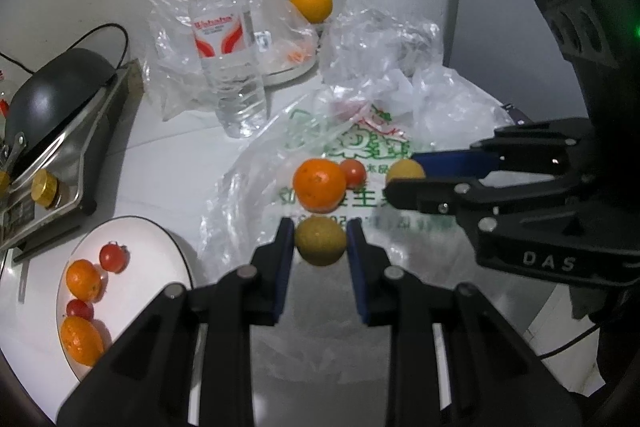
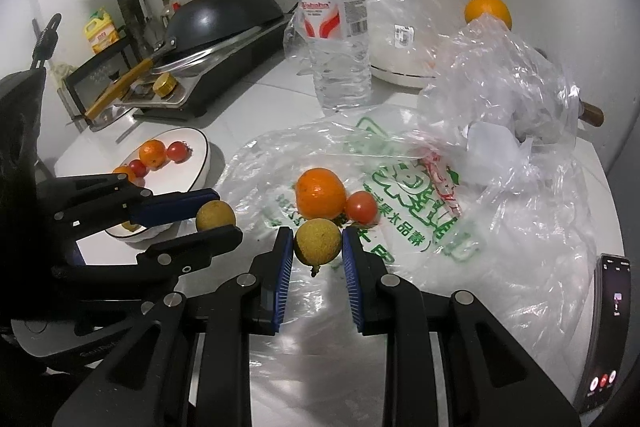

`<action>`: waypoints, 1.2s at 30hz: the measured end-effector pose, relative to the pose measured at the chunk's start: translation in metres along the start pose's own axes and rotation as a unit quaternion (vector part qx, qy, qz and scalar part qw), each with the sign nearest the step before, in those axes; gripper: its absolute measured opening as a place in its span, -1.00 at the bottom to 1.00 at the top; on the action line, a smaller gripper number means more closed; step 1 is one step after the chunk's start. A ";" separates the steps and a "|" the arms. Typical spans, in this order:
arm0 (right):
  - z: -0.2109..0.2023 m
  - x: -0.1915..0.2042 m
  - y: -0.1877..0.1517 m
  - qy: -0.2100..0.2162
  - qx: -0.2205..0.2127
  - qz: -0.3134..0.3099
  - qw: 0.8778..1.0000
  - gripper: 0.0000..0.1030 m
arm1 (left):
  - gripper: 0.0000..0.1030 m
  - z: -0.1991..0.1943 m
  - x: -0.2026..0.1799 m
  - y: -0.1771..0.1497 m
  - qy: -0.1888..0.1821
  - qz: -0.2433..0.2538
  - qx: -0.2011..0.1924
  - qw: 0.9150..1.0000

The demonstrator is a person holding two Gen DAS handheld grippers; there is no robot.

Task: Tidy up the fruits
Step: 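Carry both yellow fruits over the white plate with both grippers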

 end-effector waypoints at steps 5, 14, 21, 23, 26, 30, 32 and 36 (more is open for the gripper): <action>-0.002 0.008 0.000 -0.002 -0.001 -0.005 1.000 -0.48 | -0.48 -0.007 0.002 -0.003 0.000 -0.003 -0.005 1.000; -0.003 0.026 0.003 -0.002 0.000 -0.018 1.000 -0.48 | -0.48 -0.020 0.013 -0.010 0.002 -0.012 -0.016 1.000; -0.003 0.040 0.006 -0.001 0.000 -0.027 1.000 -0.48 | -0.48 -0.031 0.022 -0.016 0.006 -0.019 -0.023 1.000; -0.002 0.044 0.005 -0.002 0.001 -0.029 1.000 -0.48 | -0.48 -0.034 0.026 -0.018 0.007 -0.022 -0.024 0.999; -0.001 0.050 0.006 -0.002 0.003 -0.034 0.999 -0.48 | -0.48 -0.036 0.031 -0.022 0.009 -0.026 -0.024 0.999; 0.002 0.057 0.007 -0.001 0.006 -0.038 0.999 -0.48 | -0.48 -0.040 0.037 -0.026 0.011 -0.032 -0.025 0.999; 0.006 0.060 0.009 0.000 0.009 -0.041 0.999 -0.48 | -0.48 -0.041 0.042 -0.028 0.014 -0.036 -0.025 0.999; 0.011 0.066 0.012 0.000 0.012 -0.046 0.999 -0.48 | -0.48 -0.043 0.053 -0.031 0.019 -0.045 -0.026 0.998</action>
Point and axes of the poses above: each gripper's, at about its wrist camera, not at the fingertips, and z roughly the way its jaws point, x to its left, y to its top, the point moved 3 cm from there along z, roughly the way its jaws point, and after that the axes turned 1 degree about x, right-handed, at the moved point
